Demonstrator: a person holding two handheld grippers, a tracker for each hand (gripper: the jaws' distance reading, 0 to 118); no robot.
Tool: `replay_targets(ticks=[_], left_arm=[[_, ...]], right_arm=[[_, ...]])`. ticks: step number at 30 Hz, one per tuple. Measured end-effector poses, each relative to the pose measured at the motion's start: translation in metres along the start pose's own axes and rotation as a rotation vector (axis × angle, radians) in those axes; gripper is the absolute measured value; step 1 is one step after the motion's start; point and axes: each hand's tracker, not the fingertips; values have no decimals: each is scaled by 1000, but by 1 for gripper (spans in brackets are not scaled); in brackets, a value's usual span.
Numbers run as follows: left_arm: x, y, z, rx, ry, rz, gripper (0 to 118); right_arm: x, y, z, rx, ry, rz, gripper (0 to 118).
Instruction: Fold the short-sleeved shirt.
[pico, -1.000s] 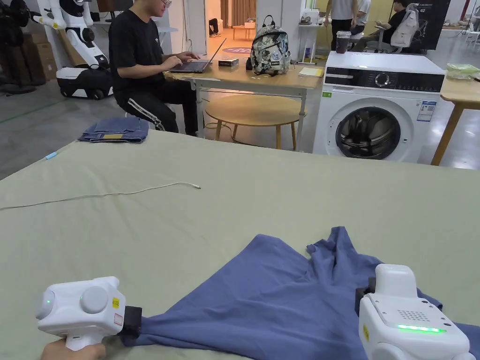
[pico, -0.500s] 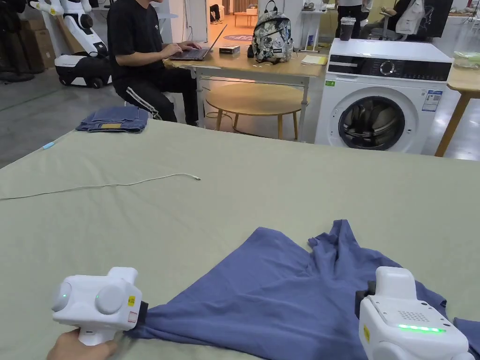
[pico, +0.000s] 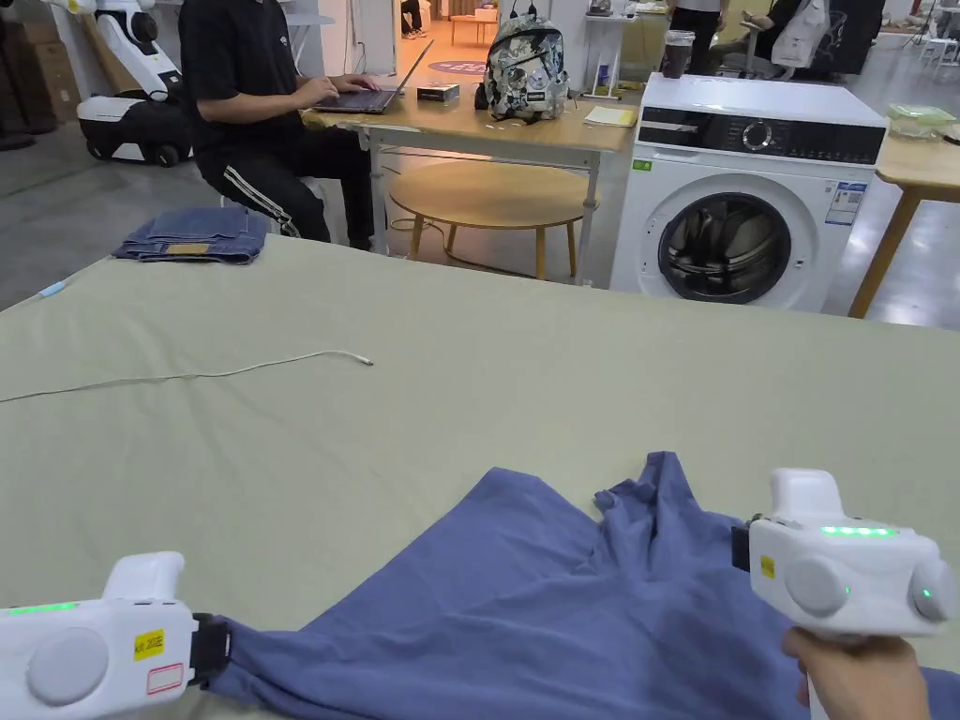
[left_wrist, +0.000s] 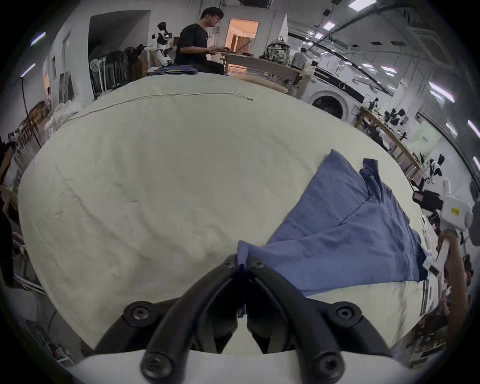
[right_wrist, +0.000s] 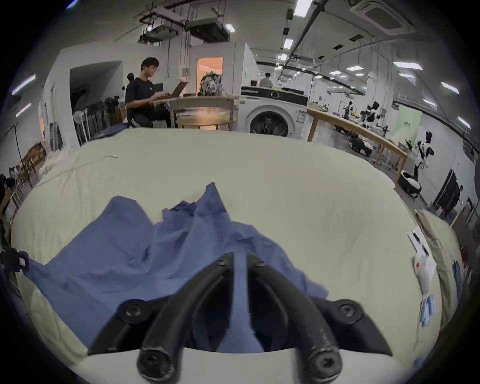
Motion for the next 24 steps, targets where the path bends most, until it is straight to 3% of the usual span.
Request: replay_targets(ticks=[3, 10, 15, 19, 20, 22, 24], left_arm=[[5, 1, -4, -7, 14, -6, 0], [15, 1, -13, -25, 24, -10, 0], [21, 6, -16, -21, 32, -13, 0], [30, 7, -12, -15, 38, -11, 0], [31, 7, -12, -12, 39, -12, 0], [35, 9, -12, -11, 44, -18, 0], [39, 9, -11, -9, 46, -25, 0]], right_arm=[[12, 24, -36, -86, 35, 42, 76], [17, 49, -105, -224, 114, 183, 77], [19, 34, -142, -383, 143, 184, 76], [18, 26, -135, -350, 146, 143, 63], [17, 27, -133, -347, 155, 139, 54], [14, 28, -129, -337, 153, 150, 2], [9, 26, -125, -331, 146, 166, 2]])
